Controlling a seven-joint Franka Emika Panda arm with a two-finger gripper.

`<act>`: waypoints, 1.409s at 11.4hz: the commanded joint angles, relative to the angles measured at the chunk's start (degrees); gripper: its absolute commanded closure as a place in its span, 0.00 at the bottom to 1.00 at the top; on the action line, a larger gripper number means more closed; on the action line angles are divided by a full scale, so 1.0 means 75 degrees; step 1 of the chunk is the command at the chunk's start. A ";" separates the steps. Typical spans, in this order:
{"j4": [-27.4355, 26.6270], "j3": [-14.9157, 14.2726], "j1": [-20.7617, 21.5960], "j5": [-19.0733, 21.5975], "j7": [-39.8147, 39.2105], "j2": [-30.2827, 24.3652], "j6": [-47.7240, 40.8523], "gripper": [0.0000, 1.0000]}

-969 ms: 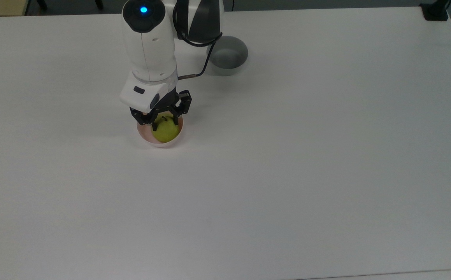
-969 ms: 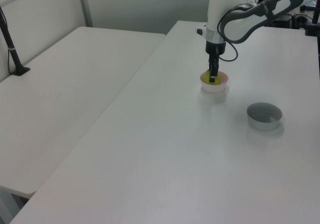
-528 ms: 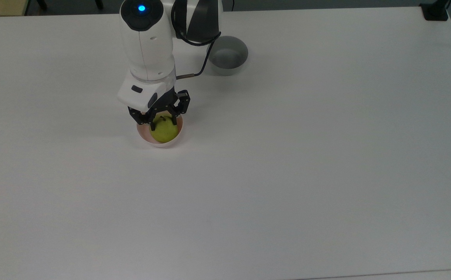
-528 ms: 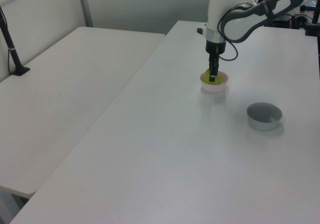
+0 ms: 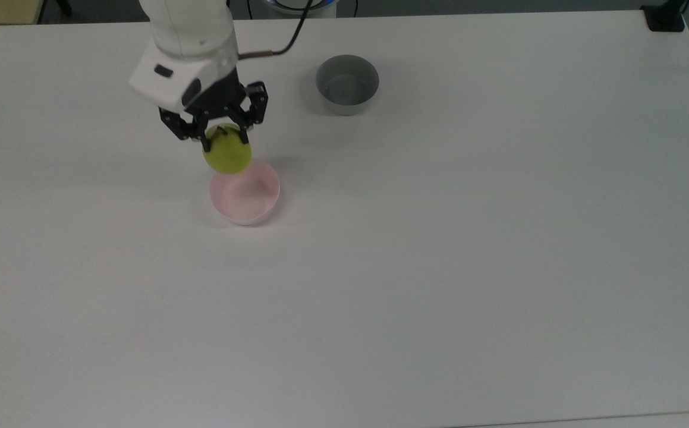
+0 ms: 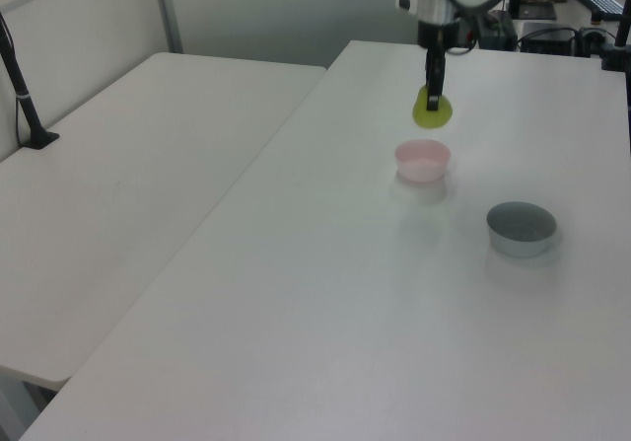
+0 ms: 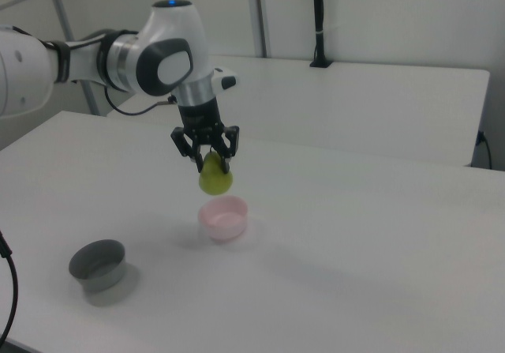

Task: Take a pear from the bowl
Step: 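Lift the pear out of the pink bowl and carry it away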

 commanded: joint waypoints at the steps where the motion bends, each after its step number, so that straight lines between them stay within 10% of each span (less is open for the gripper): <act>1: 0.0451 -0.0003 -0.0205 0.0057 0.0060 -0.0504 -0.1147 1.00; 7: 0.1404 0.0278 -0.0861 0.0643 0.0120 -0.1311 -0.3260 1.00; 16: -0.0878 0.0161 -0.2619 0.0526 -0.2413 -0.1946 -0.1086 1.00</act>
